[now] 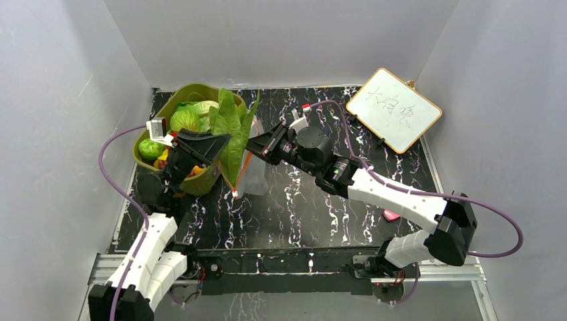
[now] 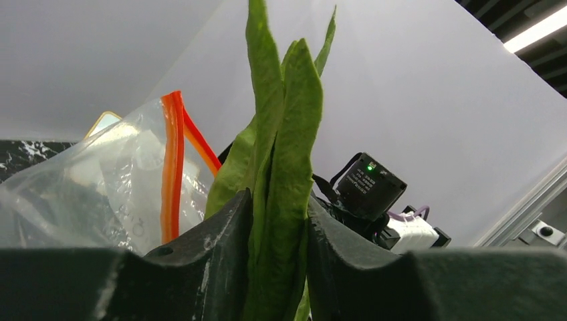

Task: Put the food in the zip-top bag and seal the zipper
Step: Place the fake vegetable in the zipper food storage bag.

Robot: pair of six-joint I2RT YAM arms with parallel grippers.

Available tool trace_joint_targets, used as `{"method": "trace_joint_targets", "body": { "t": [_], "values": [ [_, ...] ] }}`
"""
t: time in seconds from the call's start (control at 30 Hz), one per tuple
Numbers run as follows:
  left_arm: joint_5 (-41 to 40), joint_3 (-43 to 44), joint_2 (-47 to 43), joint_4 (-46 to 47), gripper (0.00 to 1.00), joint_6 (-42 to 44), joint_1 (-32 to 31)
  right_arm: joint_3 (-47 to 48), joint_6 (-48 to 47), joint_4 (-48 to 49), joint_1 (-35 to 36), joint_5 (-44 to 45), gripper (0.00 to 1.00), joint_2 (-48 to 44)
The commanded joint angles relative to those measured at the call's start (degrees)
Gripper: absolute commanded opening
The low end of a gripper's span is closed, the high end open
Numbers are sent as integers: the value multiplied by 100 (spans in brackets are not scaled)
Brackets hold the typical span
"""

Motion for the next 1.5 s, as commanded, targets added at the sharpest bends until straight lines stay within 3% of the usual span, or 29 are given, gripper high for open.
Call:
{"method": "trace_joint_targets", "body": {
  "t": [0.0,0.13,0.2,0.23,0.33,0.43,0.73,0.87,0.93,1.0,1.2,1.33,1.47],
  "values": [
    [84,298,-388,-1237,34,365,-56,-55,-282,914,23,104,0,-216],
    [178,547,-636,-2384,52,899,-56,-69,-407,774,26,194,0,-307],
    [218,712,-728,-2781,52,1315,-56,-139,-411,749,26,223,0,-355],
    [207,782,-758,-2958,47,1467,-60,-162,-423,753,22,224,0,-366],
    [252,1035,-779,-3439,17,1899,-56,-204,-467,762,27,149,0,-370],
    [358,1335,-698,-4061,7,2371,-56,-207,-500,795,26,106,0,-366],
    [707,1851,-623,-5967,4,3828,-55,221,-910,469,29,163,0,-217],
    [1085,1385,-604,-5418,6,3269,-56,278,-878,486,32,109,0,-93],
    [1079,1415,-500,-5620,7,3189,-56,234,-869,525,28,125,0,-93],
    [836,1620,-433,-6195,13,3318,-56,174,-869,542,32,162,0,-114],
    [483,2423,-313,-7357,55,3670,-56,-277,-726,560,24,202,0,-268],
    [-190,2992,-340,-8852,66,4560,-56,-596,-649,612,24,197,0,-491],
    [-625,3288,-444,-9545,68,4929,-56,-772,-653,491,24,255,0,-671]
  ]
}}
